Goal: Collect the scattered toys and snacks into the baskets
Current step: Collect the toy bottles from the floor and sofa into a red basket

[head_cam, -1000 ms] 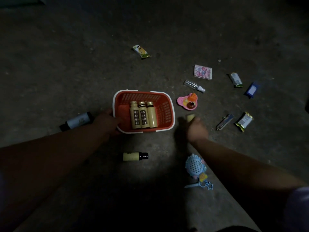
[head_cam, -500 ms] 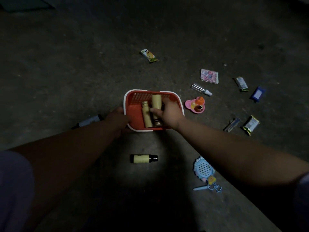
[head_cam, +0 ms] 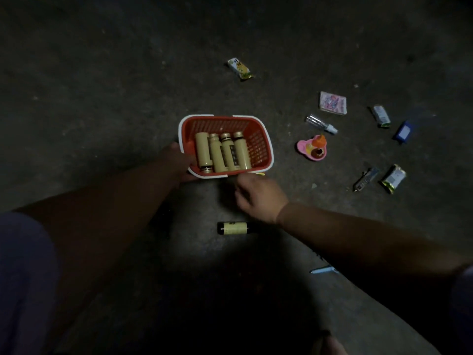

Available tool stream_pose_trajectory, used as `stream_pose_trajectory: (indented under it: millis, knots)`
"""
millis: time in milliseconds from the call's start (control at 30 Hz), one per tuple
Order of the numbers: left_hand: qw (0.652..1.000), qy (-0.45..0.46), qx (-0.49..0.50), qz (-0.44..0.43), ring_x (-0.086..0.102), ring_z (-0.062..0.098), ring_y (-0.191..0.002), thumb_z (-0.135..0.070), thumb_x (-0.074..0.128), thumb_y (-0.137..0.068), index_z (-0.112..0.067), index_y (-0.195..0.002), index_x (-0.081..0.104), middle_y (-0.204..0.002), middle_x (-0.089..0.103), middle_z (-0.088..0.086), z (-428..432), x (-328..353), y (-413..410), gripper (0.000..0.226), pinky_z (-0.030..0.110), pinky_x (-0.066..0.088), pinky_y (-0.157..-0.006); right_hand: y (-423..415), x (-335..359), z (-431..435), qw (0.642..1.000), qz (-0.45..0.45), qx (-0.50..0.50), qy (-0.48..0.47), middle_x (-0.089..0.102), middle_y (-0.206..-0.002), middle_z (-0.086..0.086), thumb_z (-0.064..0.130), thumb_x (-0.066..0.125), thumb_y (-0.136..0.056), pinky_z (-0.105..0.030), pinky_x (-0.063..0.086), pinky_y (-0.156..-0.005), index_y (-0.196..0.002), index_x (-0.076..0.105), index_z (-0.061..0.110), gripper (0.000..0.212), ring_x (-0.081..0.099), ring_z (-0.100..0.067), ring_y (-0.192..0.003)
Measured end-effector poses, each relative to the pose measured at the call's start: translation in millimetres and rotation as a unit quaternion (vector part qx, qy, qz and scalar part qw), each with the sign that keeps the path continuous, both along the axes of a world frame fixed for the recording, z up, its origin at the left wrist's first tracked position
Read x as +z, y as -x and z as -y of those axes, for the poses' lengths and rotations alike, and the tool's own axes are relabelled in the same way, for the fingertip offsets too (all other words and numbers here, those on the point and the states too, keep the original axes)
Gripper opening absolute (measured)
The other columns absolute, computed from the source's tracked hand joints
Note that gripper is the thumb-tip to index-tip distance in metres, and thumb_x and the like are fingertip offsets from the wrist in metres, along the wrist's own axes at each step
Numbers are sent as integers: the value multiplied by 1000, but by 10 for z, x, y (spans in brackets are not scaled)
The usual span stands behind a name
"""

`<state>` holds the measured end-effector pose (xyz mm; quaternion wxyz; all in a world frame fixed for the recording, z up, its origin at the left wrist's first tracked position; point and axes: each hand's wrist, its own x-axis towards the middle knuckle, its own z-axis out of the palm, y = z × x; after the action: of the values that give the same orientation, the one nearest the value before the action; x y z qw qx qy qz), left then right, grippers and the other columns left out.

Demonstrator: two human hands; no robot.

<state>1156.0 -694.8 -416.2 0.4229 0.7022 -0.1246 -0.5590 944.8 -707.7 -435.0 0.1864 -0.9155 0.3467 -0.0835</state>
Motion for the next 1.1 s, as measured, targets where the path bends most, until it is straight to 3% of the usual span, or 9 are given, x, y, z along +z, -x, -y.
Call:
stream_pose_trajectory:
  millis: [133,233,367,500,633,767,933,1000,1100]
  knots:
    - [1000,0,3,-20,58,15,-71,8,48,-89,-21,-120,49,-93,60,3,-55,-83,-177,43,26,55,-42,63,-505,-354,942,-303,77,-126,38,-145,-13,45,57,-87,-41,39,-102,-143,33,16,68,44,-31,-128]
    - [1000,-4,2,-19,57,15,-70,8,48,-89,-22,-100,51,-89,57,2,-81,-155,-218,32,26,54,-44,16,-715,-504,932,-333,43,-137,36,-146,-8,36,52,-91,-43,36,-103,-143,32,22,58,40,-31,-131]
    - [1000,2,-12,-11,59,19,-77,7,51,-87,-16,-118,52,-105,58,10,-112,-207,-242,39,37,53,-60,-58,-493,-382,963,-207,-1,-172,53,-134,-12,32,57,-88,-34,44,-94,-138,39,17,55,54,-31,-117]
    - [1000,-4,-7,-11,58,19,-74,10,51,-86,-17,-97,52,-89,57,5,-130,-185,-260,29,29,54,-43,-267,13,-106,979,-14,-94,-179,62,-115,-17,27,61,-85,-32,43,-83,-130,47,10,50,59,-32,-104]
    - [1000,2,-8,-12,57,20,-71,11,50,-85,-15,-108,49,-84,56,5,-147,-143,-265,36,25,53,-38,-755,286,171,925,129,-218,-282,60,-122,-11,24,59,-92,-32,43,-96,-130,49,11,41,56,-24,-112]
    - [1000,-4,-7,-1,54,19,-66,12,48,-86,-15,-91,51,-79,54,6,-167,-73,-269,28,20,48,-34,-1149,302,255,863,157,-228,-422,58,-125,-12,11,51,-96,-31,43,-99,-134,49,8,39,55,-26,-116]
    - [1000,-12,10,-8,58,22,-79,8,48,-89,-14,-117,49,-92,58,8,-225,-28,-509,35,33,51,-55,-1268,235,290,875,252,-288,-297,66,-108,-15,-9,45,-83,-20,46,-84,-98,68,7,32,59,-19,-95]
    - [999,-8,38,-18,58,25,-85,7,48,-89,-15,-119,49,-106,56,11,-250,-6,-614,37,35,54,-52,-1283,226,291,878,279,-288,-262,63,-96,-11,-7,43,-77,-19,43,-74,-84,63,15,31,54,-15,-85]
    - [994,-1,108,-13,59,27,-90,6,50,-89,-12,-116,48,-109,57,13,-280,13,-805,33,36,53,-47,-1351,211,259,897,275,-263,-224,60,-88,-4,-4,47,-75,-26,44,-78,-76,59,20,27,54,-16,-85]
